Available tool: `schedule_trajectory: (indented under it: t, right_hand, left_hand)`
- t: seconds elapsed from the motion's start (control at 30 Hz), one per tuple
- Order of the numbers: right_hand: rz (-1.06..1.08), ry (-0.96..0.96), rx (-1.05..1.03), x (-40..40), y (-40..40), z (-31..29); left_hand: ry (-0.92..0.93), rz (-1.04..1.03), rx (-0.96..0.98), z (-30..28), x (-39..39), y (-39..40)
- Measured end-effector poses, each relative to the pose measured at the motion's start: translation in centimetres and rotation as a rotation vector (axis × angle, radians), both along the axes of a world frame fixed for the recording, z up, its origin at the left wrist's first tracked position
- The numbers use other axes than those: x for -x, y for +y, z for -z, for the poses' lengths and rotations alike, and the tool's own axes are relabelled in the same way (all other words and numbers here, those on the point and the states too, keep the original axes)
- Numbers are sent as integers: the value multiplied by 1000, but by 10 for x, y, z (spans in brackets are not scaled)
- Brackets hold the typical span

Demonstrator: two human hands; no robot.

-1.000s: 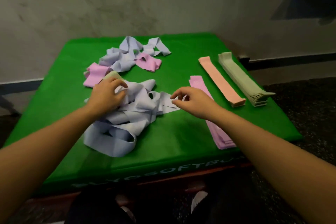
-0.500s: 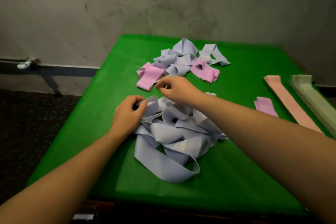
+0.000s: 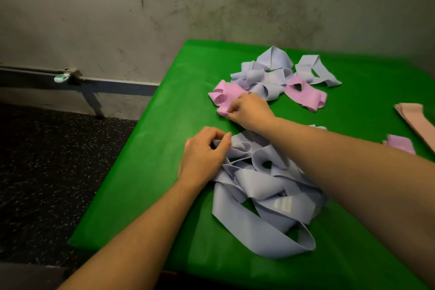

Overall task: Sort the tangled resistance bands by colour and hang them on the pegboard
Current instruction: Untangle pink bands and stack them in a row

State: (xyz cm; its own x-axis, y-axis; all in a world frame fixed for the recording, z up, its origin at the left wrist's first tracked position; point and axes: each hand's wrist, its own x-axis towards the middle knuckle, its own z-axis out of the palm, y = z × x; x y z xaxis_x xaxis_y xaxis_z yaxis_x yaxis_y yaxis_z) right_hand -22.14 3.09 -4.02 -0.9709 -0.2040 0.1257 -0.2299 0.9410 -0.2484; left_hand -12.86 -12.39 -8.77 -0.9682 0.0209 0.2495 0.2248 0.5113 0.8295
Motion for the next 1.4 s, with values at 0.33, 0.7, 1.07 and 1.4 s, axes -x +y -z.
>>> schedule_trajectory:
  t: [0.33, 0.7, 1.07, 1.4]
  right_hand:
    - [-135, -57, 234, -66, 19, -48]
    - [-164, -53, 340, -140, 45, -98]
    - [-1, -167, 1314, -227, 79, -170]
    - [52, -260, 1377, -294, 146, -196]
  left_hand:
    - [-6, 21, -43, -4, -5, 1]
    - [1, 146, -13, -38, -32, 12]
    - [233, 171, -2, -100, -83, 58]
    - [276, 259, -255, -147, -124, 114]
